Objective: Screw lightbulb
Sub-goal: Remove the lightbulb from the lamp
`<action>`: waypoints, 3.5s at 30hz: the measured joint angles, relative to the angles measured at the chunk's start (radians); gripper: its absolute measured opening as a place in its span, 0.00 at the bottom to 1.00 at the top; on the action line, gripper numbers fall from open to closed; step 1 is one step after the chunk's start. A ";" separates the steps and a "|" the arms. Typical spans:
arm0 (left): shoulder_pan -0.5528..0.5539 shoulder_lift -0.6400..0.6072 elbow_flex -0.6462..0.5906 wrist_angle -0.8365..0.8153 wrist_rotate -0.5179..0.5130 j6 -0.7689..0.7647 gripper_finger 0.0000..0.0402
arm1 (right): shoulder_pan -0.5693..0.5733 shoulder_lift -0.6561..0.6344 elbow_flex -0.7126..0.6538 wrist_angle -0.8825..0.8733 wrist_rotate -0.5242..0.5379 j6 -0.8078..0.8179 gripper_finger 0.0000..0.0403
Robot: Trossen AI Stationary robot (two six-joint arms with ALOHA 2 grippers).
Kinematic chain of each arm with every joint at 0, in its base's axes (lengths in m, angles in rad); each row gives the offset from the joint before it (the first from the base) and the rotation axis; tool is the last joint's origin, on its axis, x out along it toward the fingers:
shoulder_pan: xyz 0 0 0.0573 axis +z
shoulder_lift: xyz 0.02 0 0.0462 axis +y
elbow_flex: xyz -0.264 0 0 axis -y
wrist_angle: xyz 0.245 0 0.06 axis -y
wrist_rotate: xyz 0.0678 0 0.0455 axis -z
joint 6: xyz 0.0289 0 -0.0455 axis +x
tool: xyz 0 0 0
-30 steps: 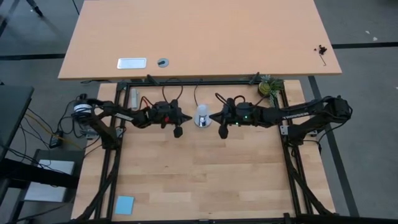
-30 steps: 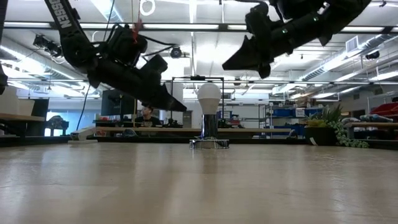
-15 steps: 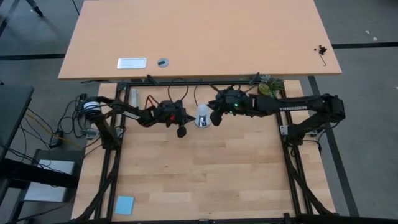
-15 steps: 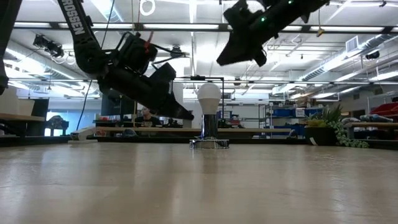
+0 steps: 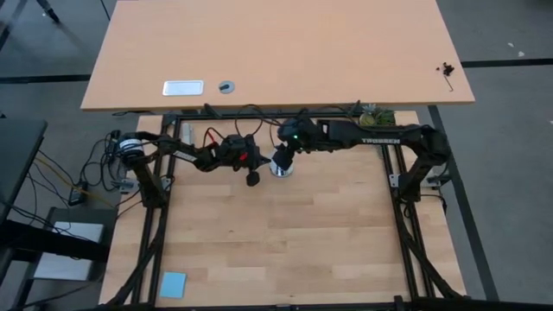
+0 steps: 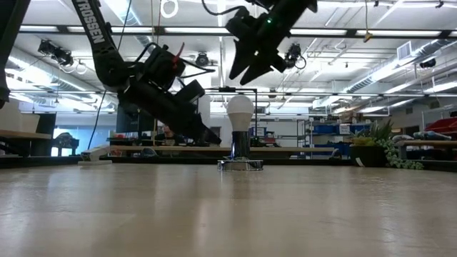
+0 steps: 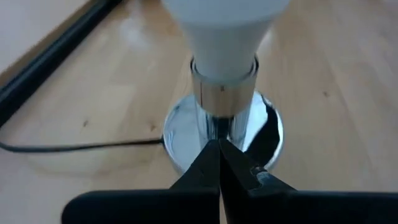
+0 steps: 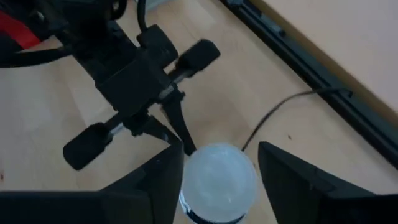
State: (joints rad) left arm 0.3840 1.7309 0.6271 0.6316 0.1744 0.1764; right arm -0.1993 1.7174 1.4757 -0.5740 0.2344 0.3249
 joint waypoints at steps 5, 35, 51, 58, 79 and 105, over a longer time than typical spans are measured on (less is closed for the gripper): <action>0.001 0.009 -0.003 -0.016 0.028 0.033 0.00 | -0.001 0.062 0.084 -0.075 0.000 0.039 0.59; -0.019 0.134 0.052 0.030 0.002 0.002 0.00 | -0.030 0.127 0.107 -0.172 -0.046 0.157 0.72; -0.020 0.134 0.052 0.020 0.002 0.002 0.00 | -0.047 0.165 0.110 -0.170 -0.130 -0.072 0.67; -0.020 0.132 0.053 0.009 0.003 0.002 0.00 | -0.077 0.165 0.109 -0.169 -0.253 -0.584 0.63; -0.020 0.132 0.053 0.004 0.002 -0.005 0.00 | -0.055 0.165 0.240 -0.315 -0.132 0.279 0.68; -0.020 0.133 0.052 0.003 0.002 -0.008 0.00 | -0.043 0.231 0.243 -0.313 -0.102 0.210 0.71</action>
State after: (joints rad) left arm 0.3637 1.8641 0.6788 0.6350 0.1764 0.1680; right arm -0.2424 1.9487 1.7190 -0.8873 0.1325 0.5353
